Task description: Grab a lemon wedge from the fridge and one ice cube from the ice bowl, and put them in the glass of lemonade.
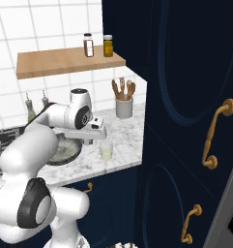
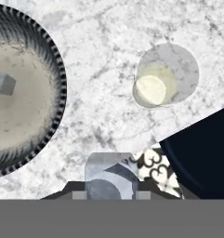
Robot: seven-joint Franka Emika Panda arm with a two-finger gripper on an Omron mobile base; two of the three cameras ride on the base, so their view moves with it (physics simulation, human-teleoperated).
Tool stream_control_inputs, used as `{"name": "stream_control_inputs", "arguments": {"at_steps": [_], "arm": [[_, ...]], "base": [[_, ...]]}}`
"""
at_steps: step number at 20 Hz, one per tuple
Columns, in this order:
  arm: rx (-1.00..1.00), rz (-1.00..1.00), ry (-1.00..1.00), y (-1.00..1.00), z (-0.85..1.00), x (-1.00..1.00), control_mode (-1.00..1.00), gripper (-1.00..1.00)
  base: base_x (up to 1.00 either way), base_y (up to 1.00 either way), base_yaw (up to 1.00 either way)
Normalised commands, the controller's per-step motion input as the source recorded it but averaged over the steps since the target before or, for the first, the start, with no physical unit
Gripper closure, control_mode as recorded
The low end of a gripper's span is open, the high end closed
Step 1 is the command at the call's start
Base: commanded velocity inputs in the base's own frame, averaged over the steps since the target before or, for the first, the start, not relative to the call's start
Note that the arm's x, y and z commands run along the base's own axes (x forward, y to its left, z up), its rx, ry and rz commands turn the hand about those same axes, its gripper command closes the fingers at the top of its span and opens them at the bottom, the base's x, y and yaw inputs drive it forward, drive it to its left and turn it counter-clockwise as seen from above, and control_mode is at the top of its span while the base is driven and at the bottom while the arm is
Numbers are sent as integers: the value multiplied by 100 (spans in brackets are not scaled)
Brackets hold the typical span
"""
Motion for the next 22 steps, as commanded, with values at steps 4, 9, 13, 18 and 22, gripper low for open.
{"name": "stream_control_inputs", "arguments": {"at_steps": [4, 9, 13, 18, 22], "arm": [[0, -16, -1, -41, -6, 31, -100, 100], [0, -14, 0, -37, -10, 37, -100, 100], [0, -5, 0, -12, -2, 29, -100, 100], [0, -1, 0, -7, 0, 16, -100, 100], [0, -2, 0, 0, 0, 32, -100, 100]], "base": [[0, 0, 0], [0, 0, 0], [0, 0, 0], [0, 0, 0], [0, 0, 0]]}}
